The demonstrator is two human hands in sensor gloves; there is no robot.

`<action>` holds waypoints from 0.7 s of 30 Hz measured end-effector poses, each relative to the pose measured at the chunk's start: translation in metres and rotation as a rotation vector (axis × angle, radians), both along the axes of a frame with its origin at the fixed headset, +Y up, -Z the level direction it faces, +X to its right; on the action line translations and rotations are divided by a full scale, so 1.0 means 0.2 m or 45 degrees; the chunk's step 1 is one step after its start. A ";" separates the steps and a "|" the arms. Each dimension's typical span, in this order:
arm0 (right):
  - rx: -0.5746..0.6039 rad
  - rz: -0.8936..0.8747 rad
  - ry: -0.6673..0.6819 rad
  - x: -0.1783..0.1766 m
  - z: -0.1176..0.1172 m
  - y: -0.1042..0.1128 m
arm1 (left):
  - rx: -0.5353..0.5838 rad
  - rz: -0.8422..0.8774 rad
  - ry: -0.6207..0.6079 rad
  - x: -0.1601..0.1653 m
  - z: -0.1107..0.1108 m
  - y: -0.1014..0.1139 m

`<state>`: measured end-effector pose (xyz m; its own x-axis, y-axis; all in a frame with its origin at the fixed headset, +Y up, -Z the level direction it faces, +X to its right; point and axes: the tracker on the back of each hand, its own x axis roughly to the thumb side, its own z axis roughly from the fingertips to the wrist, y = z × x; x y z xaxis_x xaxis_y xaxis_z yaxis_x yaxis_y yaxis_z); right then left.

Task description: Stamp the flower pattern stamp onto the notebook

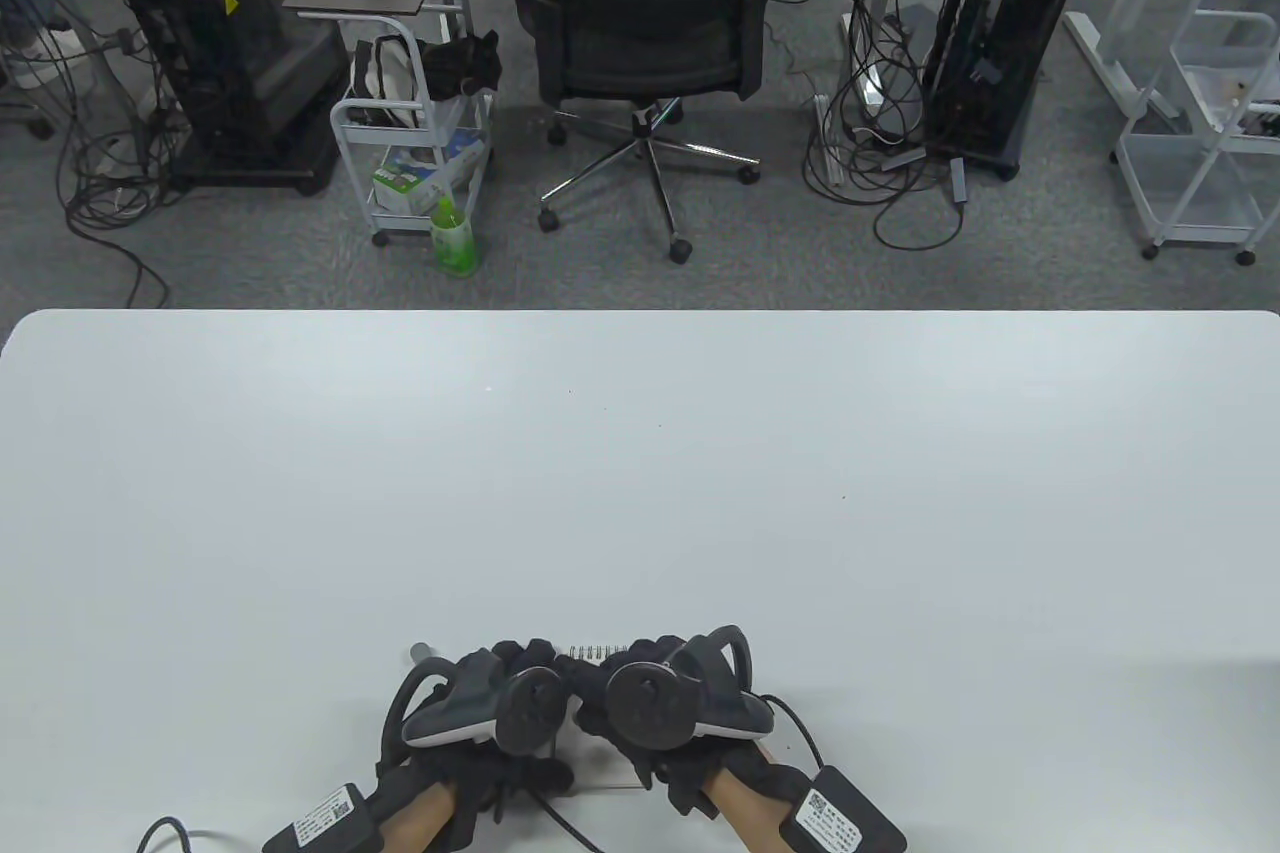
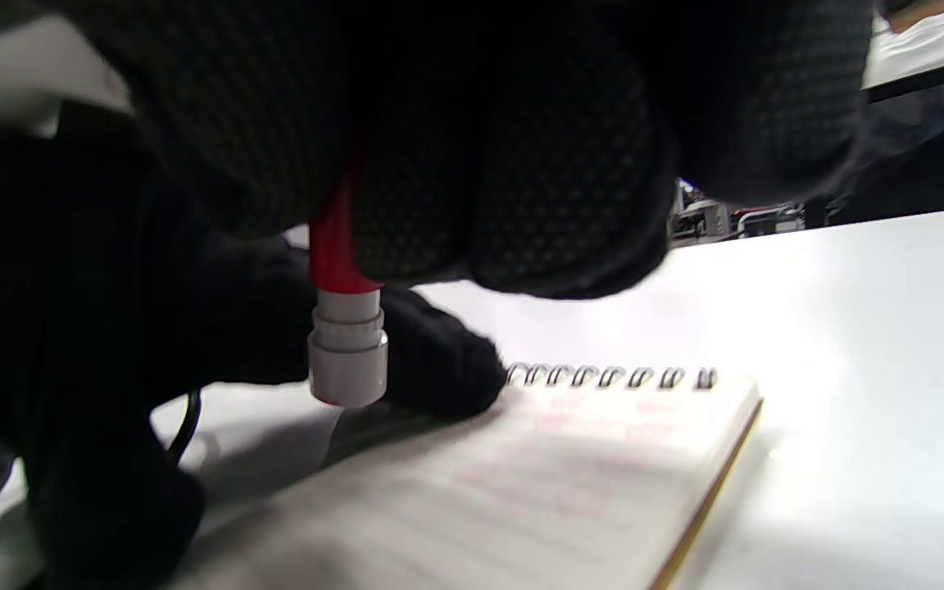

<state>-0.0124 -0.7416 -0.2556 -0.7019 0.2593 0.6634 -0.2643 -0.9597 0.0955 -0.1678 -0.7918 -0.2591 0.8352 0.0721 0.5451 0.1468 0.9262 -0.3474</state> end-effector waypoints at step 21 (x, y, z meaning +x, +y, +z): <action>-0.023 0.045 -0.039 -0.06 -0.01 -0.06 | 0.013 -0.001 -0.013 0.01 0.00 -0.01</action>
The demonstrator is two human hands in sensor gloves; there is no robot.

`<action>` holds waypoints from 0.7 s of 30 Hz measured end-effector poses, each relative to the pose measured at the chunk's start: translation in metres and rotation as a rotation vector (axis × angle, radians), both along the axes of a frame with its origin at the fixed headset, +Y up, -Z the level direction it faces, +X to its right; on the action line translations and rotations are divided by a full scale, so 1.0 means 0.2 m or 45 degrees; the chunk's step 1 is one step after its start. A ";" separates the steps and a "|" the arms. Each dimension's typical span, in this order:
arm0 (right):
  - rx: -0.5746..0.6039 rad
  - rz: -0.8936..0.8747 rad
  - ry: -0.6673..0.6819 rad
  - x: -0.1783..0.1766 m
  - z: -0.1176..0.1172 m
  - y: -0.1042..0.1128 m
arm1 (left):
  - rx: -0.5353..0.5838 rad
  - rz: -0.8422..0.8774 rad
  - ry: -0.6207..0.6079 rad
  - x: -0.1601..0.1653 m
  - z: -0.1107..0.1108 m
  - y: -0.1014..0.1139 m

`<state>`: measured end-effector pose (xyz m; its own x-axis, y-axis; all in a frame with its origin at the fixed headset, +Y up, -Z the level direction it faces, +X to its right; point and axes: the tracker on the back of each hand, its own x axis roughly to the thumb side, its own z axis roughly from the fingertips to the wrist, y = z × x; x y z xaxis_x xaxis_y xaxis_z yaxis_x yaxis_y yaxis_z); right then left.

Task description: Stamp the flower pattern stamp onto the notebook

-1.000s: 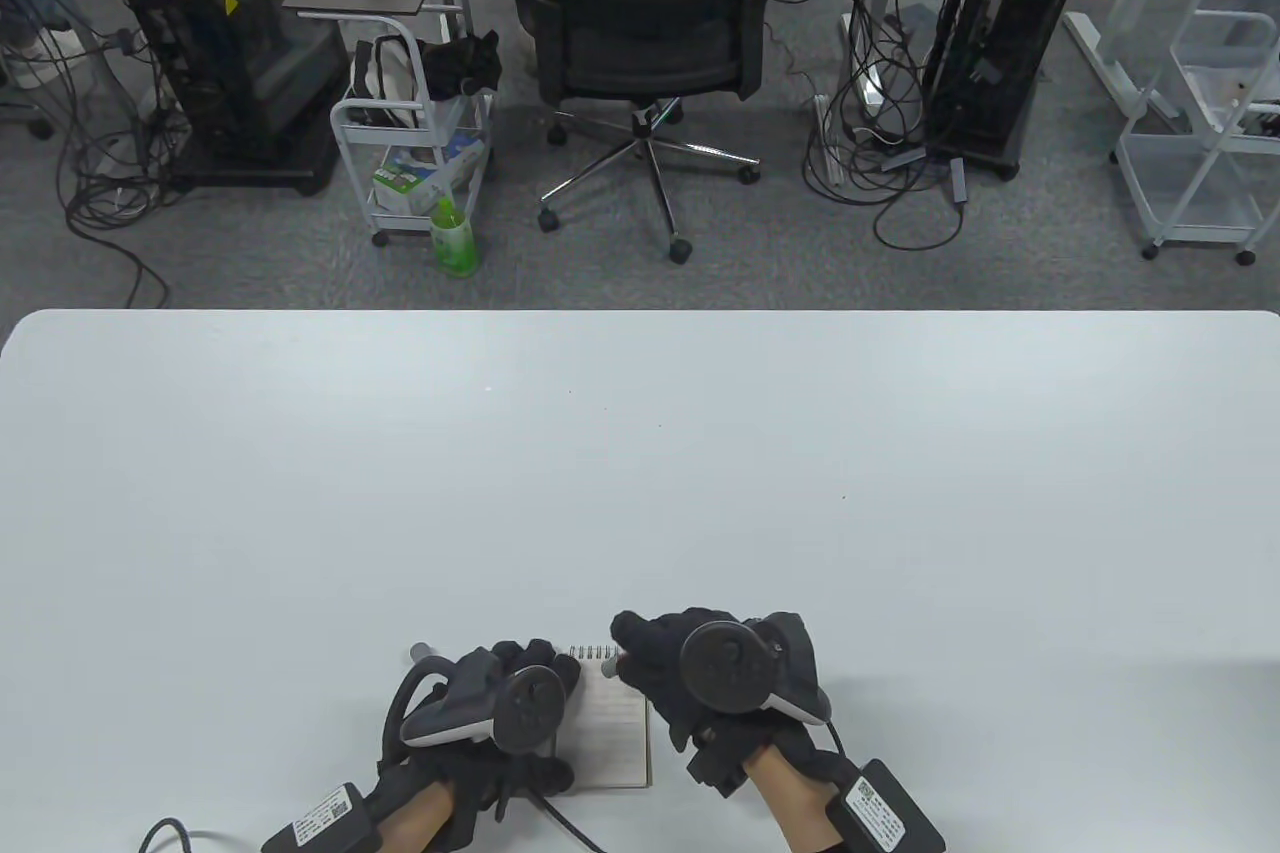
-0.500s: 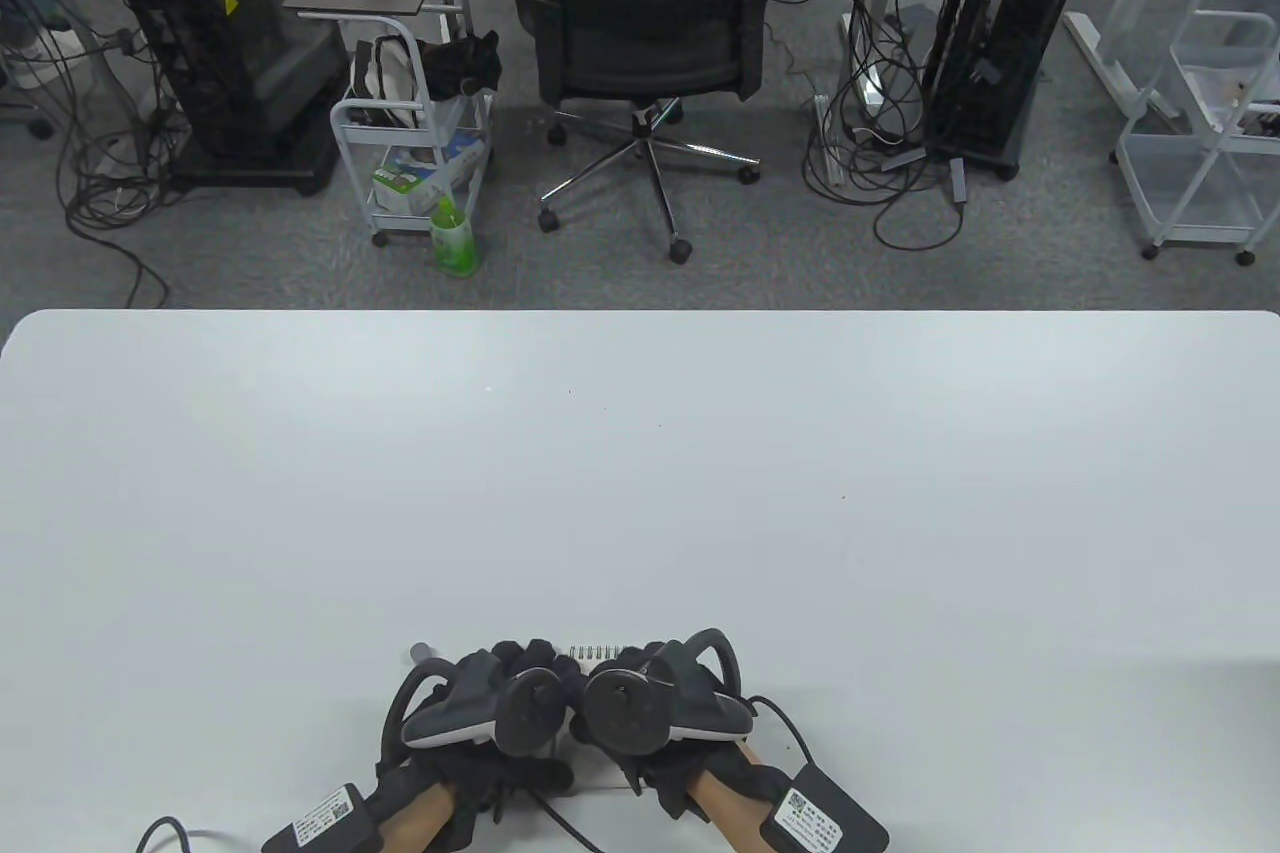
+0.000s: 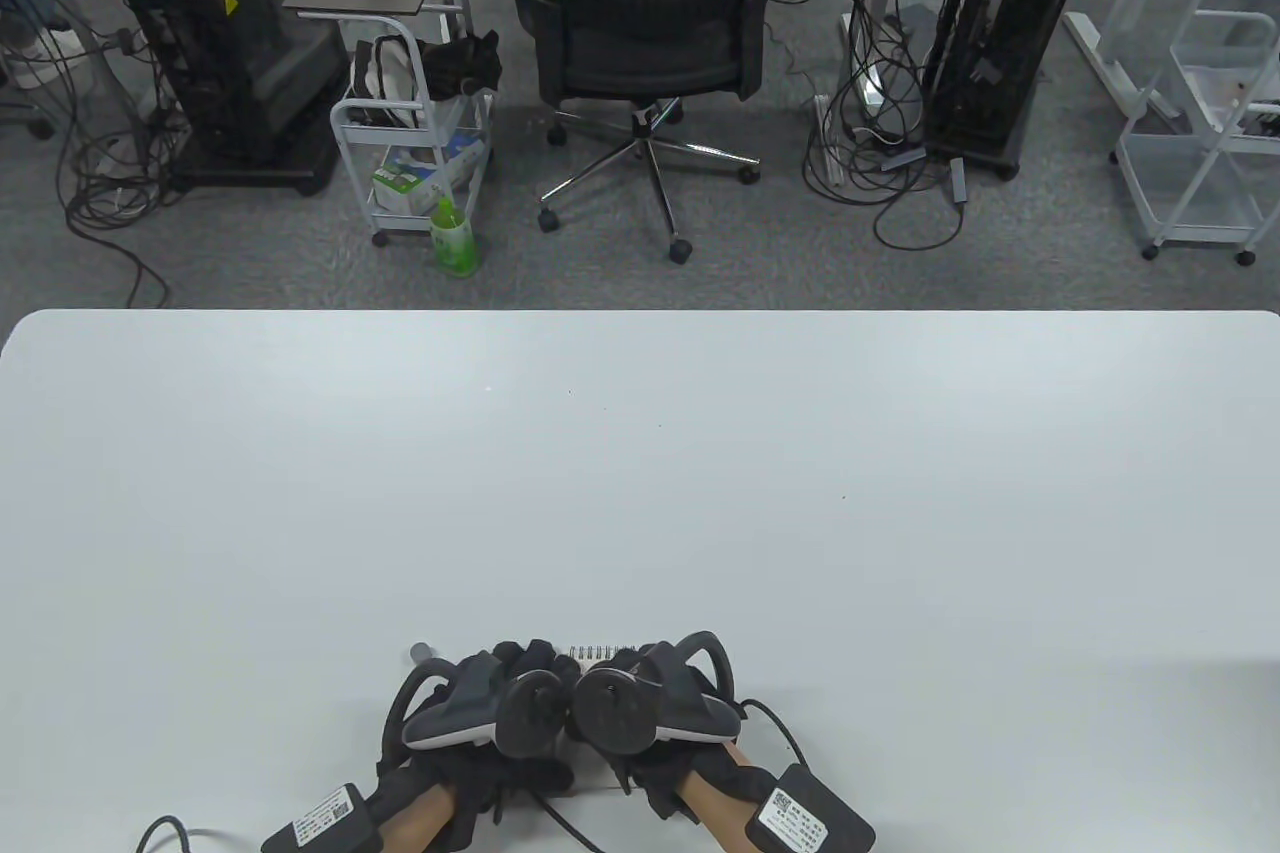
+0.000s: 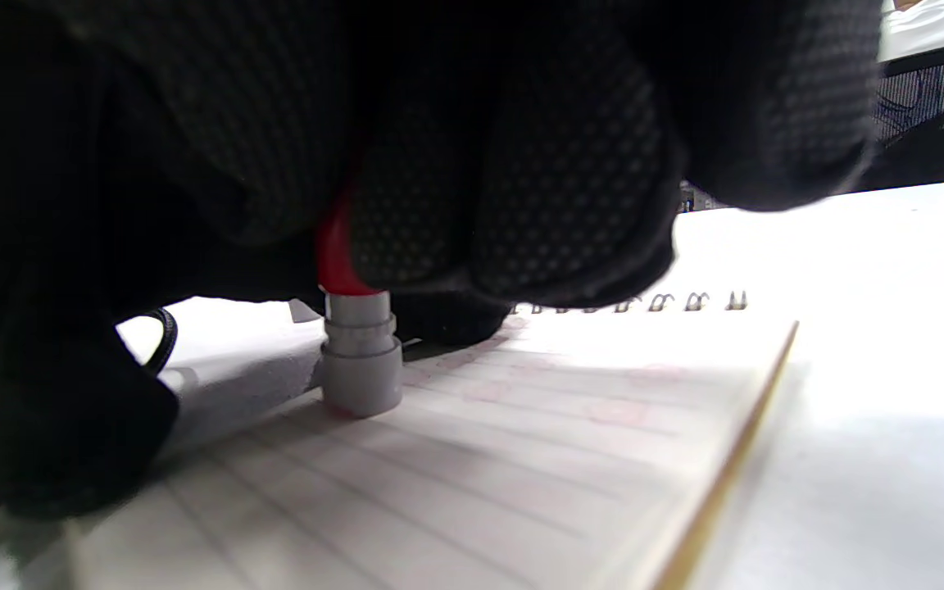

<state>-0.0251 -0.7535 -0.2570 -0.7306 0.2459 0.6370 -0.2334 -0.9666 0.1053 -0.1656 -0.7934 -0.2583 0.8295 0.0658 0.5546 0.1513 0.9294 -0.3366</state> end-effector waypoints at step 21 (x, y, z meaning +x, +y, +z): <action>0.040 0.071 0.059 -0.08 0.03 -0.02 | -0.012 -0.002 -0.008 0.00 0.00 0.00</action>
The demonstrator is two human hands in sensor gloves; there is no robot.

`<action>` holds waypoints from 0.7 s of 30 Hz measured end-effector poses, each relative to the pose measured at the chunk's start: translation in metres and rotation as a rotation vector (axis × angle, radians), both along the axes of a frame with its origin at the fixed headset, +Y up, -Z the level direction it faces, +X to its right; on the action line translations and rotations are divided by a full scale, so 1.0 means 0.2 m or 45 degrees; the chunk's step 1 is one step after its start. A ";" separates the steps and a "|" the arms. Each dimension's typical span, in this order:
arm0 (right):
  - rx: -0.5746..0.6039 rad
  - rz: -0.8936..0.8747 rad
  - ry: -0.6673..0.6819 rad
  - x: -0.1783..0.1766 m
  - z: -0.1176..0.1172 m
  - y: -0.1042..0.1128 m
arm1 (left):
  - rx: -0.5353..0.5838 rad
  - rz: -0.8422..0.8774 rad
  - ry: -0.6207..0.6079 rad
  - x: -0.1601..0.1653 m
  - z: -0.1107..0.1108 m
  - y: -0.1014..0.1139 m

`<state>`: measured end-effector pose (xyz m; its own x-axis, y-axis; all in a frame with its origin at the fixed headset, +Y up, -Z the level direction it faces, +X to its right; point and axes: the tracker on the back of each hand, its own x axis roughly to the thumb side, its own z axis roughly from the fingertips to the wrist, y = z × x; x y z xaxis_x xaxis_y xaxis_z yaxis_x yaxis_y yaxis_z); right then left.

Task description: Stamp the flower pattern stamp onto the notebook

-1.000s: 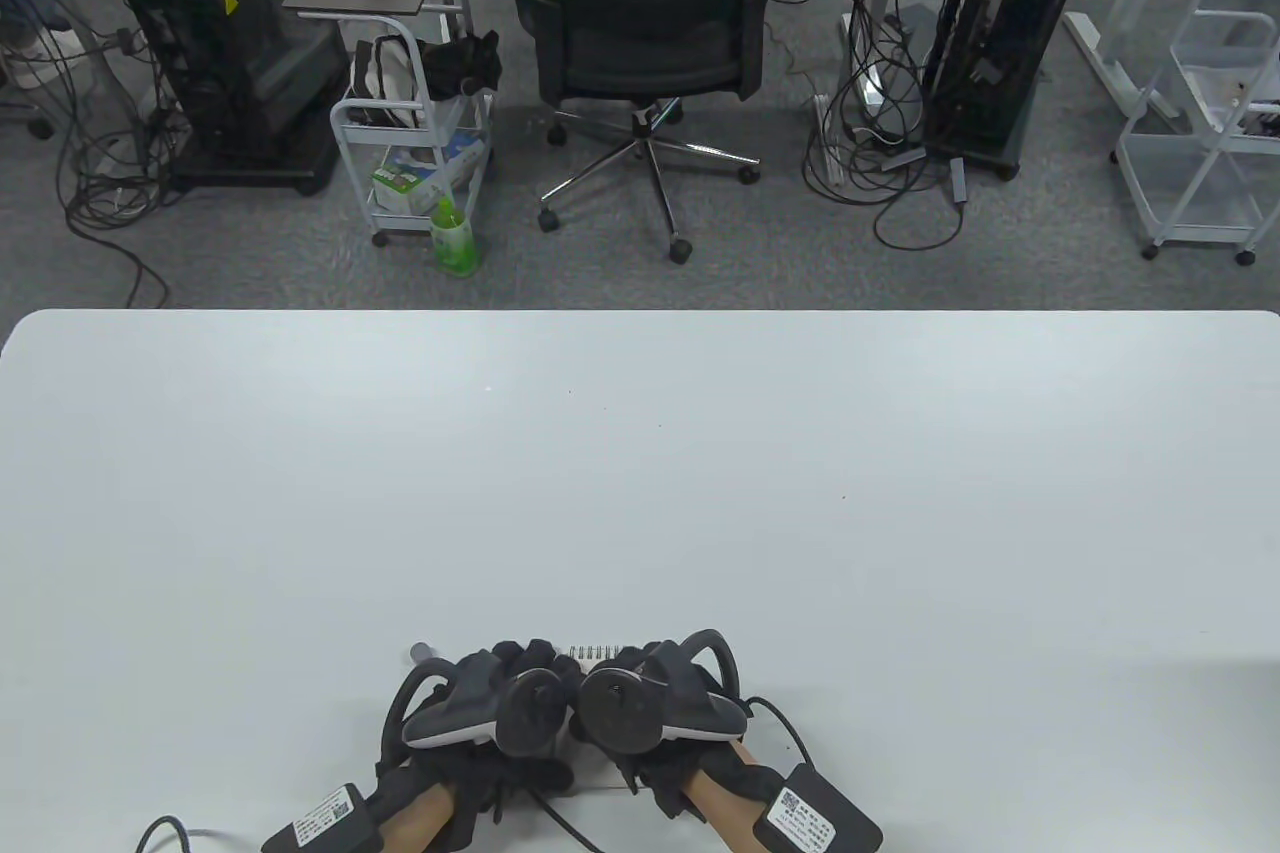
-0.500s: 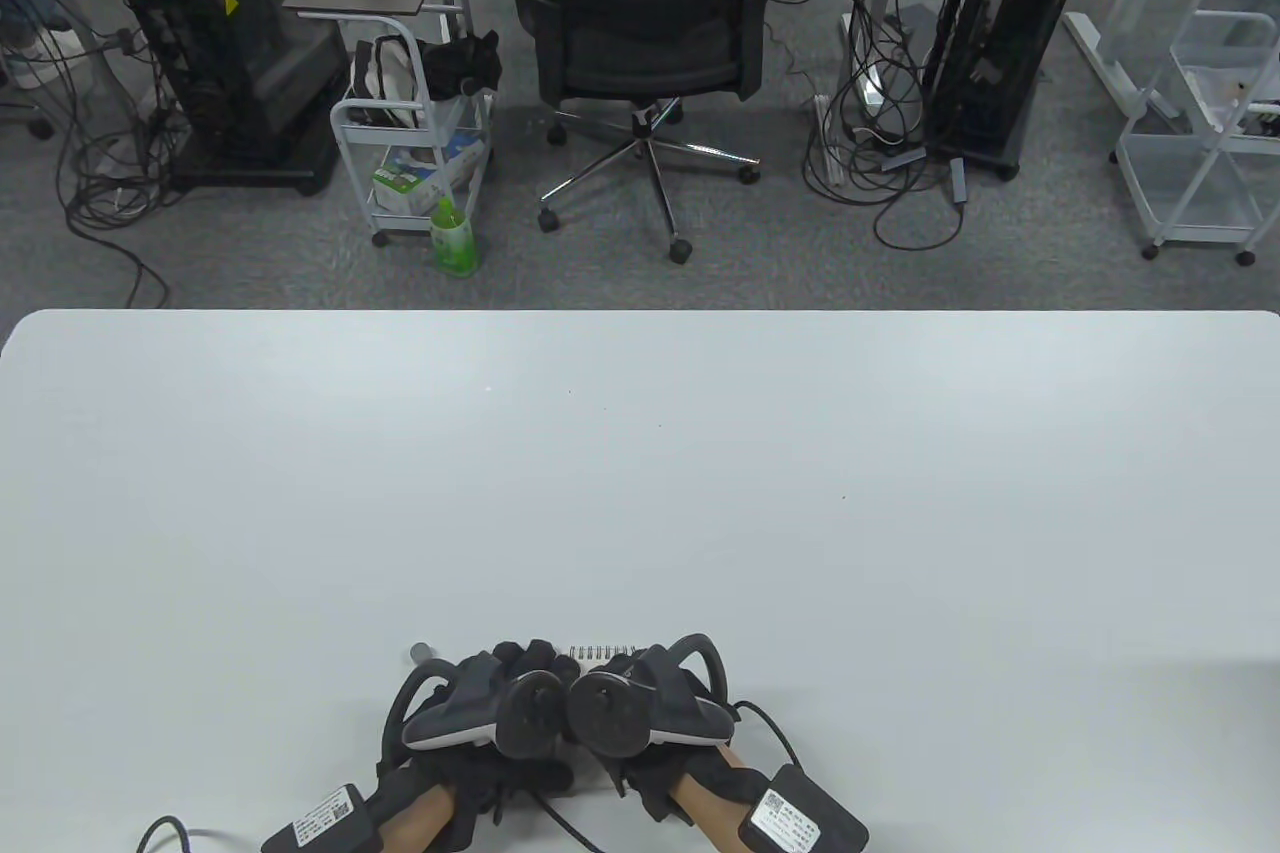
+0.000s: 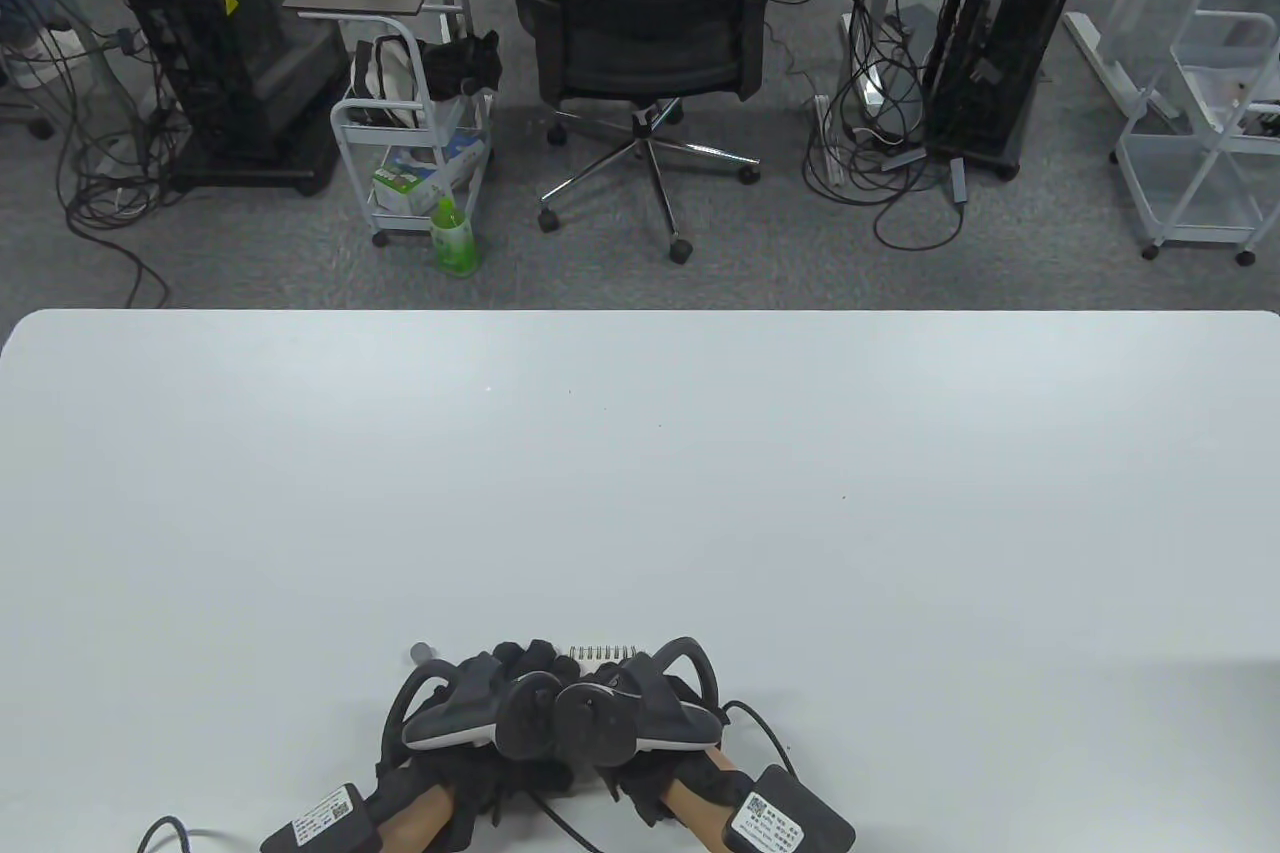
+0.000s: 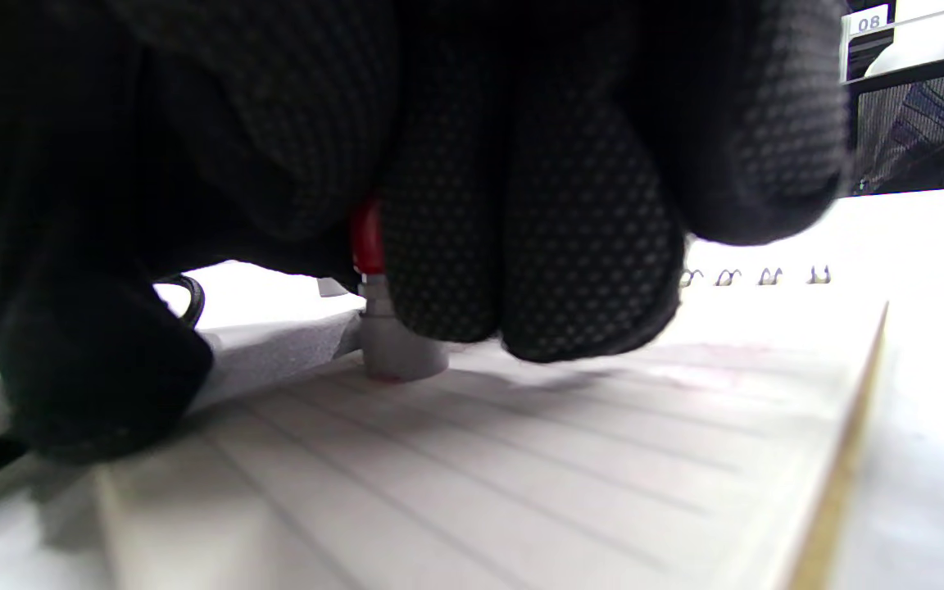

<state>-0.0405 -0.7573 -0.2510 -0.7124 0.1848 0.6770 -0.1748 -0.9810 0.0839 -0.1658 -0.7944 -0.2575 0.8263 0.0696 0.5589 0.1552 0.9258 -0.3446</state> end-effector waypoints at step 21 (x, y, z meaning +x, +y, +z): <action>0.021 -0.086 -0.078 0.11 0.00 0.09 | -0.011 0.004 0.012 -0.01 0.00 0.00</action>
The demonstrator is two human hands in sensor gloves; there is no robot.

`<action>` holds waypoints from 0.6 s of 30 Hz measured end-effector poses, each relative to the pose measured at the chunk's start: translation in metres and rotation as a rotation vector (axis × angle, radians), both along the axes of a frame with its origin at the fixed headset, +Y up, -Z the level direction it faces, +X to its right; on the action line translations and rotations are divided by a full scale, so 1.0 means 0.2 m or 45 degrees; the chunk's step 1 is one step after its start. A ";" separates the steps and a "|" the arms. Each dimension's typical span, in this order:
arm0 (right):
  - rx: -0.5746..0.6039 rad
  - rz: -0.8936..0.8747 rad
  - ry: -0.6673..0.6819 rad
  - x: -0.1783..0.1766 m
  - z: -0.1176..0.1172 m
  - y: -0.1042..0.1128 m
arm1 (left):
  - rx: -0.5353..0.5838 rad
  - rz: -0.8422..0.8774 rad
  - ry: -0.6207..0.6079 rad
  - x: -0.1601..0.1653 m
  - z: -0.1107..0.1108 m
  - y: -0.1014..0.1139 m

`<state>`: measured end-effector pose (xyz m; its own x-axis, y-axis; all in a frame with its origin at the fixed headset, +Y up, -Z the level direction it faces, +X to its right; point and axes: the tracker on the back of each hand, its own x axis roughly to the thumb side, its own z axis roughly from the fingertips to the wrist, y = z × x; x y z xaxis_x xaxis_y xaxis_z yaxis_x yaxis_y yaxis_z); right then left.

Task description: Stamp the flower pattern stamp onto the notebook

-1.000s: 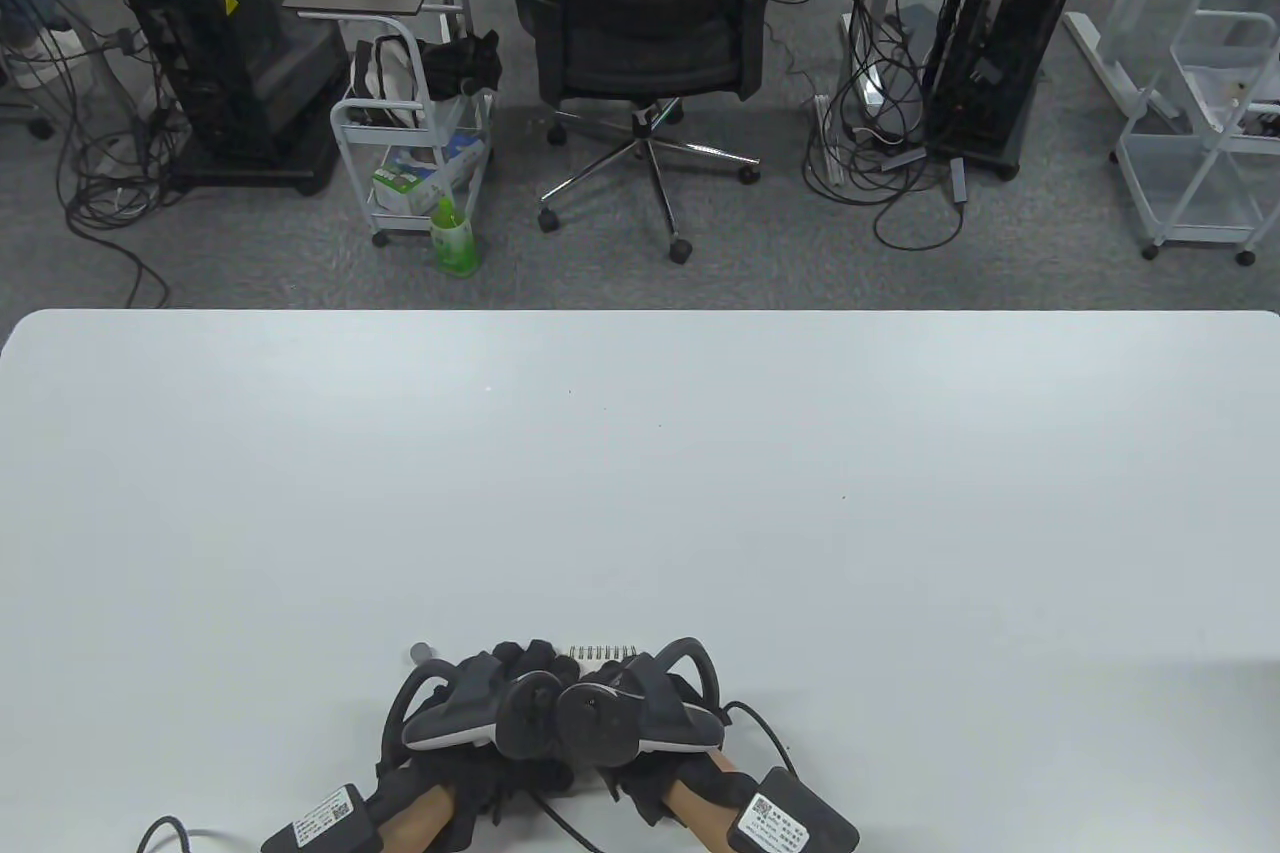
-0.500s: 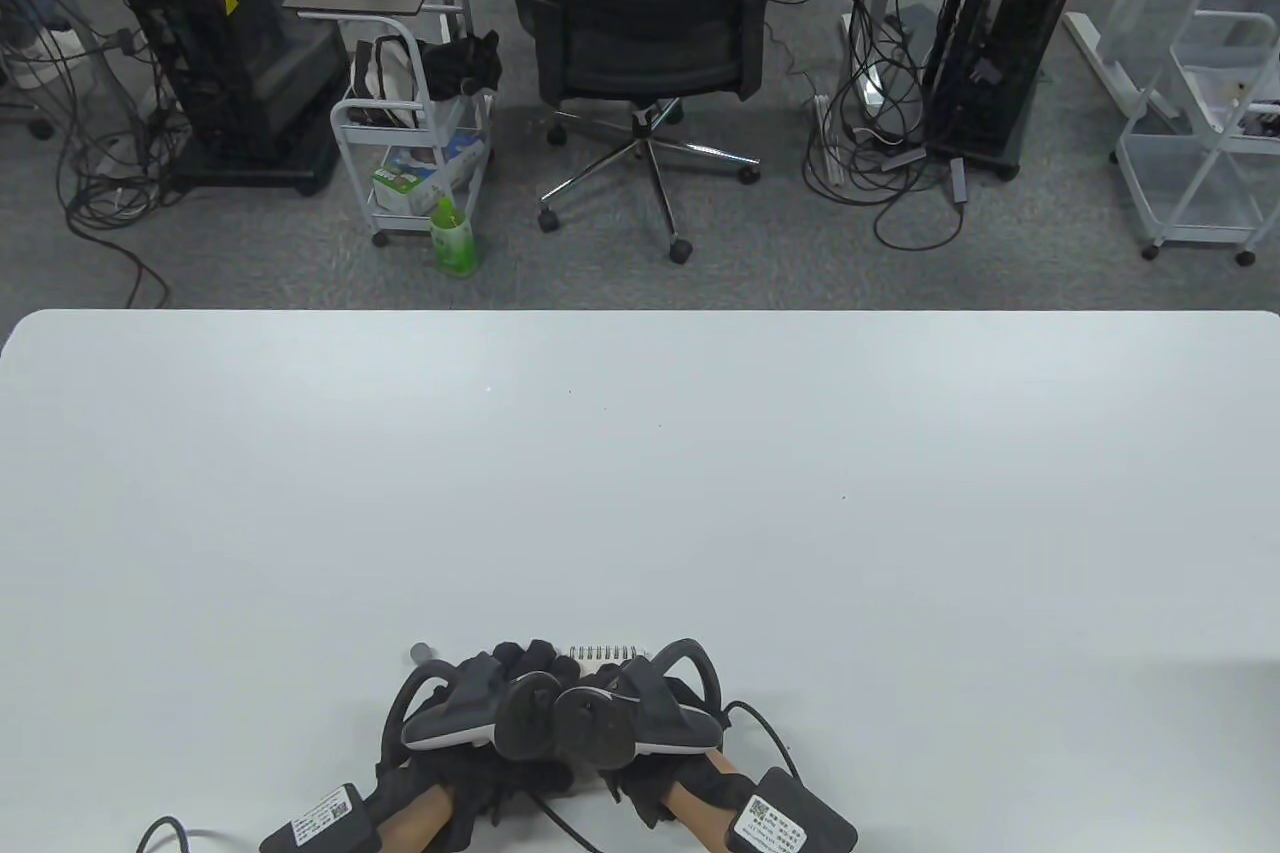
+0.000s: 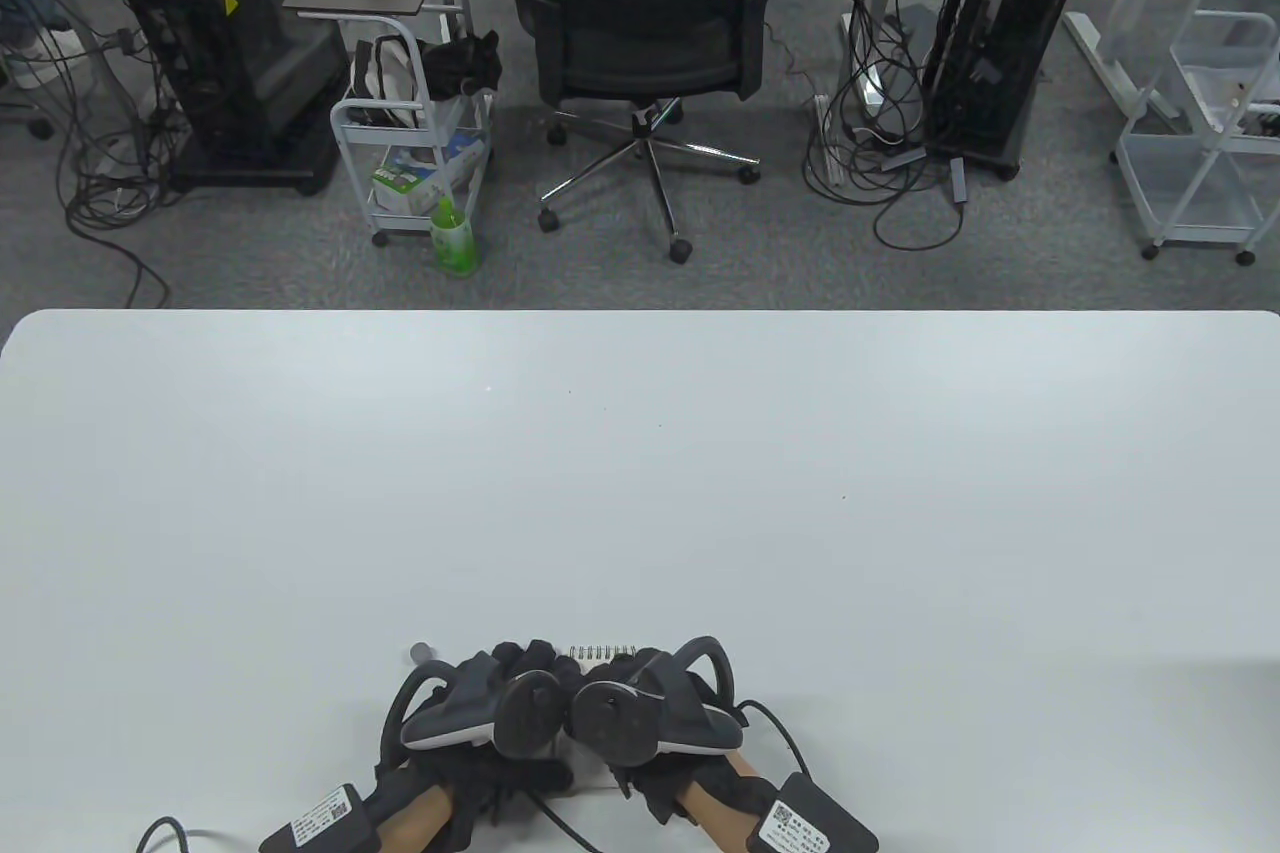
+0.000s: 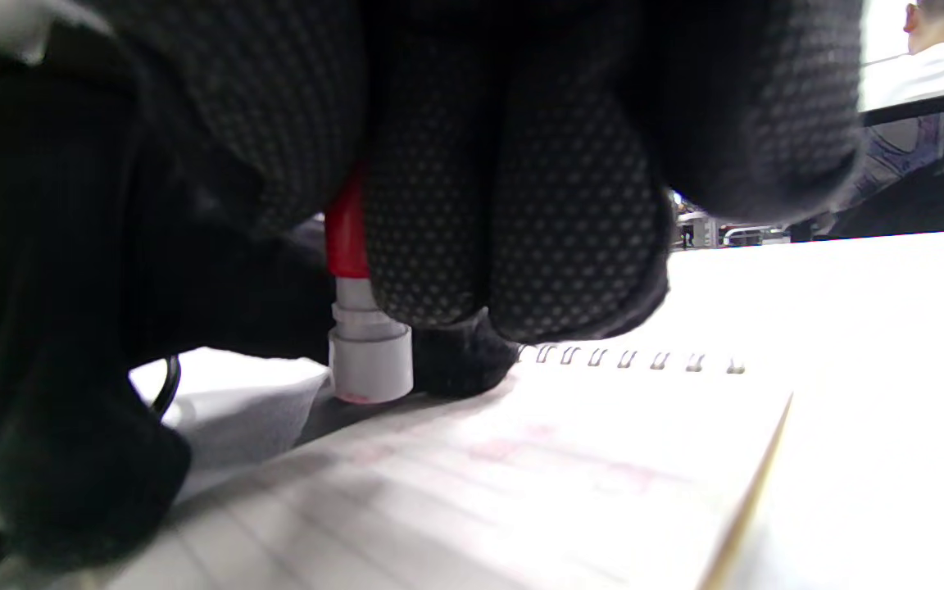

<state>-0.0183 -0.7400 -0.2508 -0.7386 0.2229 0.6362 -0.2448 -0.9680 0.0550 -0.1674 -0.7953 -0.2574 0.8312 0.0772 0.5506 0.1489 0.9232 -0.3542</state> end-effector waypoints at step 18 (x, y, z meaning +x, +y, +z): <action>-0.048 0.060 -0.016 0.06 -0.03 -0.03 | 0.000 0.000 0.000 0.00 0.00 0.00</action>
